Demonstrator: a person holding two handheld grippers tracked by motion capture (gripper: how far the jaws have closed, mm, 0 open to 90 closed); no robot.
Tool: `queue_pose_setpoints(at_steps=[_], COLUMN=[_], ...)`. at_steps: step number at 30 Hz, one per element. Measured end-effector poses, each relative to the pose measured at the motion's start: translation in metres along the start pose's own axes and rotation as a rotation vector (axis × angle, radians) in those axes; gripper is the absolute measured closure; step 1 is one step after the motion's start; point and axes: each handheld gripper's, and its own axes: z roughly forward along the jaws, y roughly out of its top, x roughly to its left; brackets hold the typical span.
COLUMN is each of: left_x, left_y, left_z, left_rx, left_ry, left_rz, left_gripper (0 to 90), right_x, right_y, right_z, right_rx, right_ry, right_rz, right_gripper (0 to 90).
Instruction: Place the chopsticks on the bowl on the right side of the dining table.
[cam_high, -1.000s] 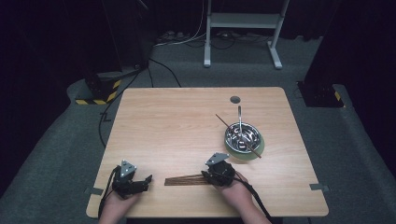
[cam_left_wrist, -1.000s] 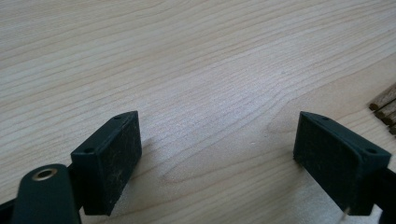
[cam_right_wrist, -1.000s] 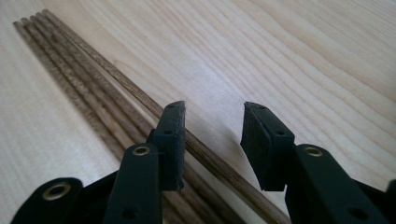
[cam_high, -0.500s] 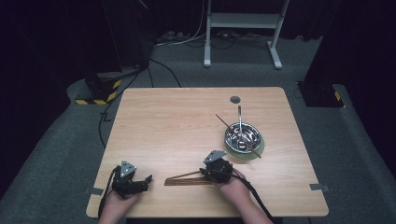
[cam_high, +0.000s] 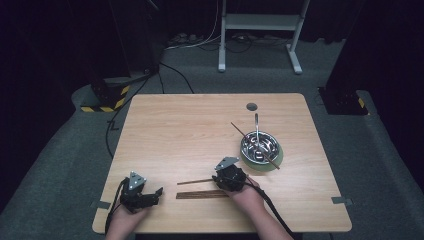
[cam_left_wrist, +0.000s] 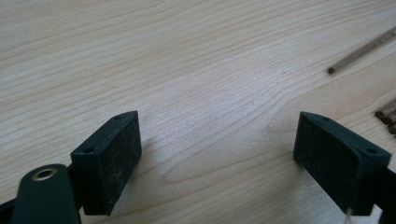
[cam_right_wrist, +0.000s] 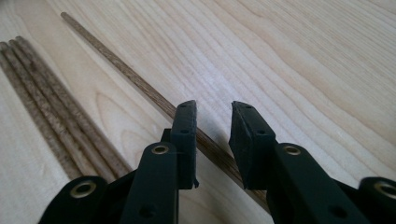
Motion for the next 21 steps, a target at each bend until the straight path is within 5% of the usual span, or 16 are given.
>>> queue_pose_setpoints(at_steps=[8,21], left_x=[0.0,0.0], left_y=[0.0,0.0], left_z=[0.0,0.0], left_rx=[0.0,0.0], left_ry=[0.0,0.0], left_rz=[0.0,0.0], left_gripper=[15.0,15.0], right_x=[-0.009,-0.018], right_y=[0.005,0.015], right_z=[0.008,0.012], right_rx=[0.014,0.027], right_ry=[0.004,0.051], right_rz=[0.025,-0.007], right_gripper=[72.8,79.9])
